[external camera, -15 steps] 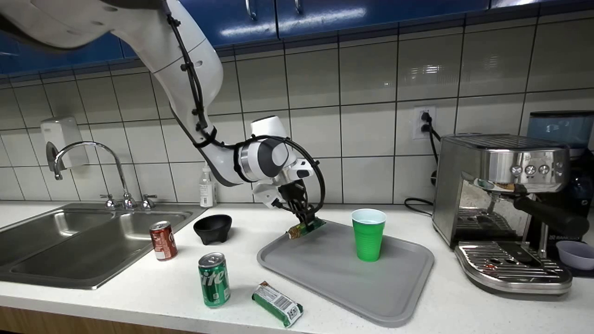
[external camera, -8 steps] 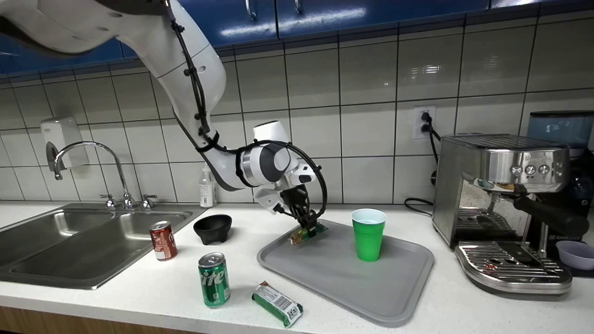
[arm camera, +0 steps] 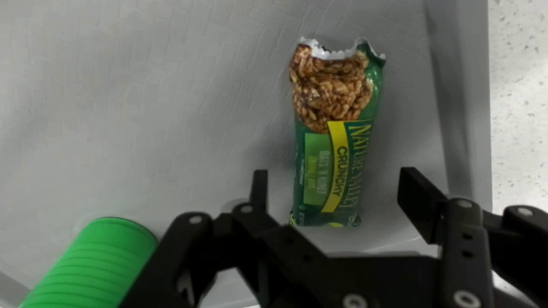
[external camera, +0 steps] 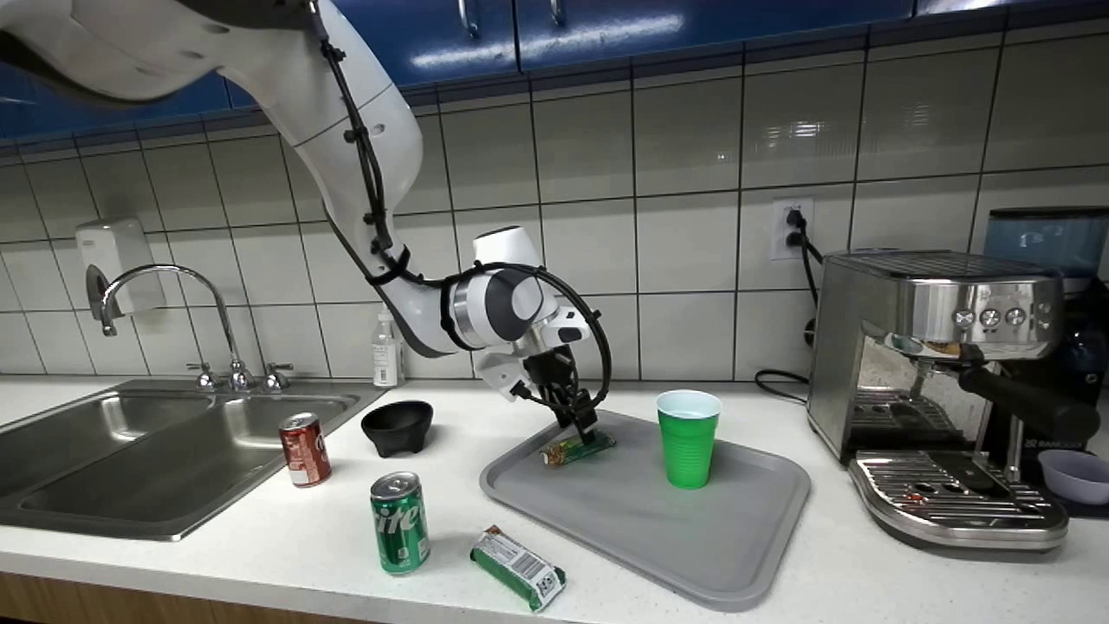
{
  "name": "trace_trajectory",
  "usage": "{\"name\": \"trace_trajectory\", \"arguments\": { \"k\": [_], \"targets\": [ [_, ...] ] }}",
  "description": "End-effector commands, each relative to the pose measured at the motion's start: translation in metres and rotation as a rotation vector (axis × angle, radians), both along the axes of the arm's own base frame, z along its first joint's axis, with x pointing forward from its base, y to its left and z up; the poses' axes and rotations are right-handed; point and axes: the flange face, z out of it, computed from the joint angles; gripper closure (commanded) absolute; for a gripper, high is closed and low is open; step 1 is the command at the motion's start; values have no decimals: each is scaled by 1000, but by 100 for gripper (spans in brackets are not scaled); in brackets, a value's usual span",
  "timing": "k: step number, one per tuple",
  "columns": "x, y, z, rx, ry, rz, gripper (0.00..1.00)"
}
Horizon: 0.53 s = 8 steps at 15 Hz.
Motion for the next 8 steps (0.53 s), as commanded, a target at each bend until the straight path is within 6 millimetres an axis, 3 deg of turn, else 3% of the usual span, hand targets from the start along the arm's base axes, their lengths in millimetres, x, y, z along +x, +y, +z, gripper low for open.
{"name": "trace_trajectory", "arguments": {
  "k": [1, 8],
  "targets": [
    [-6, 8, 17, 26, -8, 18, 0],
    [-29, 36, 40, 56, -23, 42, 0]
  ]
}}
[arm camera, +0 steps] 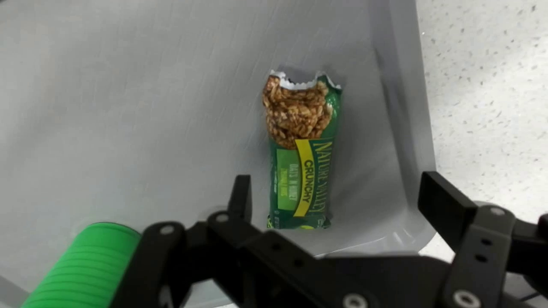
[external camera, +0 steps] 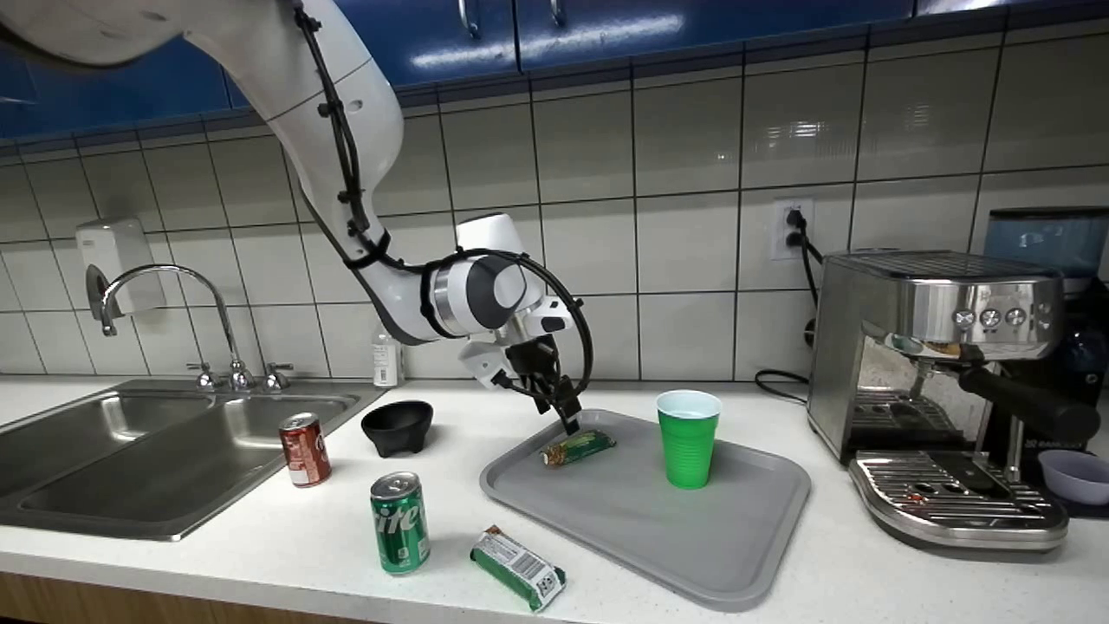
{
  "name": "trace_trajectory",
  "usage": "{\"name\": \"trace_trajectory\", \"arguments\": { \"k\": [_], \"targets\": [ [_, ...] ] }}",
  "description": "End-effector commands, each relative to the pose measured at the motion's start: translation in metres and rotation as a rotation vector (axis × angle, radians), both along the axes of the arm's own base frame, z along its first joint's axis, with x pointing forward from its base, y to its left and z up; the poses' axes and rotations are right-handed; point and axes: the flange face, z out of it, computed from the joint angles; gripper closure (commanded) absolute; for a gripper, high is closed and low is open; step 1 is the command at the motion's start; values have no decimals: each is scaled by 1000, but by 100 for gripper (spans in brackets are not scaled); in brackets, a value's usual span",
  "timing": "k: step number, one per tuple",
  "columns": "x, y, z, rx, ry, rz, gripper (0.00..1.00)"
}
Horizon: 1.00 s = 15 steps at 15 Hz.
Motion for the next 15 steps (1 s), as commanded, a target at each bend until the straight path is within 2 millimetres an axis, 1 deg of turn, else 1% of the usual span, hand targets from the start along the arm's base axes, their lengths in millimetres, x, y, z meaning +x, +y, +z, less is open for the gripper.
{"name": "trace_trajectory", "arguments": {
  "k": [1, 5, 15],
  "targets": [
    [-25, 18, 24, 35, -8, 28, 0],
    [-48, 36, 35, 57, 6, 54, 0],
    [-118, 71, 47, 123, 62, 89, 0]
  ]
}}
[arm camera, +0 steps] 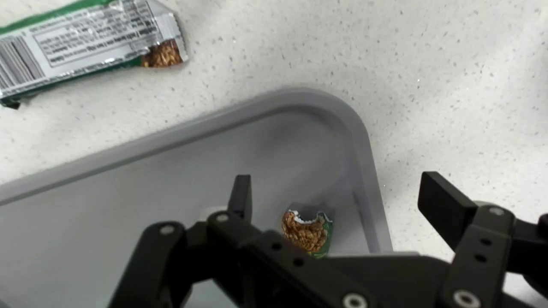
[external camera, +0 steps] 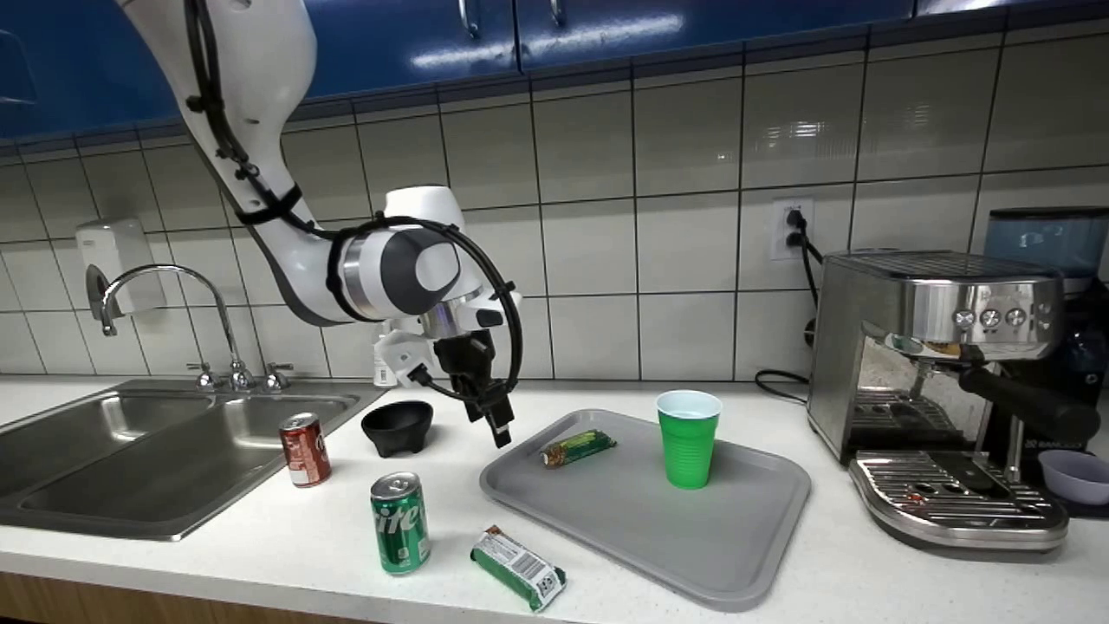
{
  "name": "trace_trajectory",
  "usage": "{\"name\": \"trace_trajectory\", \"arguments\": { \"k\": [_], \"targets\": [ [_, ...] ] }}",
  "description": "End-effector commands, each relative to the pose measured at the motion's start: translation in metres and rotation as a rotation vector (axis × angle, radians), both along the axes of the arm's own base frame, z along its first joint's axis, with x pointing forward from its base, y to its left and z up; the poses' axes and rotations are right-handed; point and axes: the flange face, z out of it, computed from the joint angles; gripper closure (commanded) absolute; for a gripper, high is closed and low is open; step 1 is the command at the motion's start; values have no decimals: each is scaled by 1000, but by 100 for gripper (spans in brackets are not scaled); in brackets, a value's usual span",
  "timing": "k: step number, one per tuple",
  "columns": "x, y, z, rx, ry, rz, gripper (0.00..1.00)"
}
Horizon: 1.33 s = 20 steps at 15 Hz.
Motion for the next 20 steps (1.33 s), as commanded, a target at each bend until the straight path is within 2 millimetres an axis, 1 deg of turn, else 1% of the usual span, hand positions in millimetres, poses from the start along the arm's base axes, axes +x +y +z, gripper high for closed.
{"name": "trace_trajectory", "arguments": {
  "k": [1, 11, 16, 20],
  "targets": [
    [-34, 13, 13, 27, 14, 34, 0],
    [-99, 27, 15, 49, 78, 60, 0],
    [-122, 33, 15, 41, 100, 93, 0],
    [-135, 38, 14, 49, 116, 102, 0]
  ]
}}
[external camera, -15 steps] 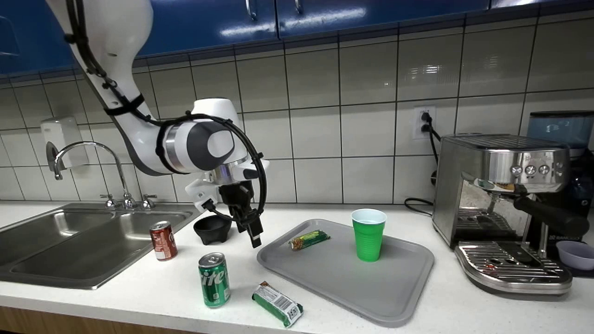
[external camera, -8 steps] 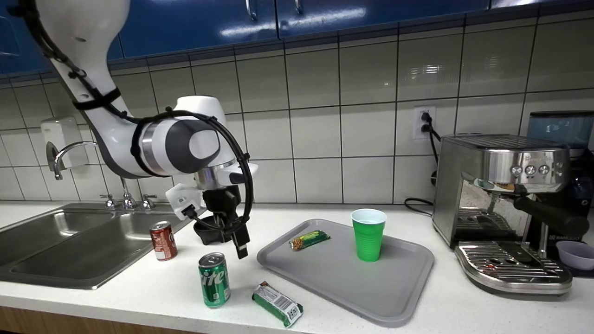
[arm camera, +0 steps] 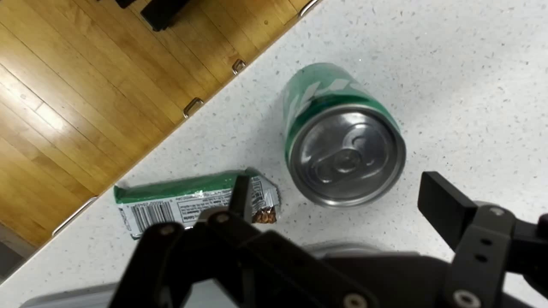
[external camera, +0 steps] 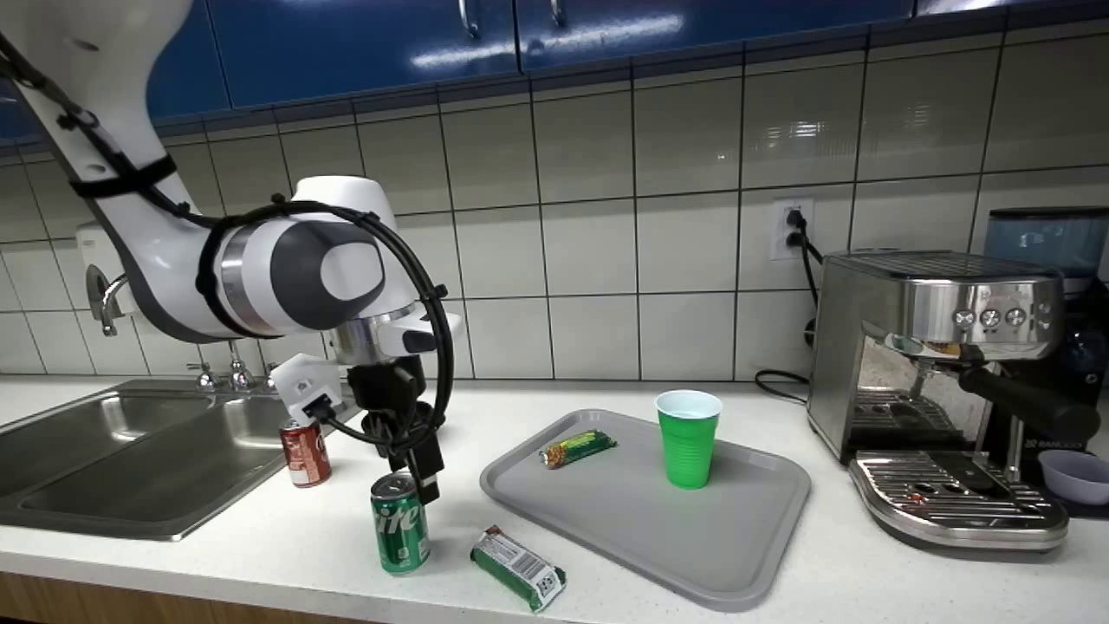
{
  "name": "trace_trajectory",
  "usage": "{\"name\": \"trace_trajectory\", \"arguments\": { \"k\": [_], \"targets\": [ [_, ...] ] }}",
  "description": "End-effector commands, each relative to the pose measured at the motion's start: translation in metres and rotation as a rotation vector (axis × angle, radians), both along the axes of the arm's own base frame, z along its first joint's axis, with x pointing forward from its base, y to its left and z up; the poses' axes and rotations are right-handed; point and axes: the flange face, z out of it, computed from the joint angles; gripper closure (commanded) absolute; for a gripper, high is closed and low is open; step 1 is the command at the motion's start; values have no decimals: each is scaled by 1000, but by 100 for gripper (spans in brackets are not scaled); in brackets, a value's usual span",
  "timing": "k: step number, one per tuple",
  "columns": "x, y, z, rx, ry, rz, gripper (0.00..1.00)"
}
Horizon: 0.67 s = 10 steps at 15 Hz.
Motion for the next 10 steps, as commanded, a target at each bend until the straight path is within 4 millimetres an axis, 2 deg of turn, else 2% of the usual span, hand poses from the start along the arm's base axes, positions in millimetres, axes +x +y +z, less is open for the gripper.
{"name": "trace_trajectory", "arguments": {
  "k": [1, 5, 6, 10],
  "targets": [
    [-17, 4, 10, 6, 14, 1, 0],
    [-24, 9, 10, 12, 26, 8, 0],
    [-15, 9, 10, 14, 29, 10, 0],
    [-20, 14, 10, 16, 35, 17, 0]
  ]
}}
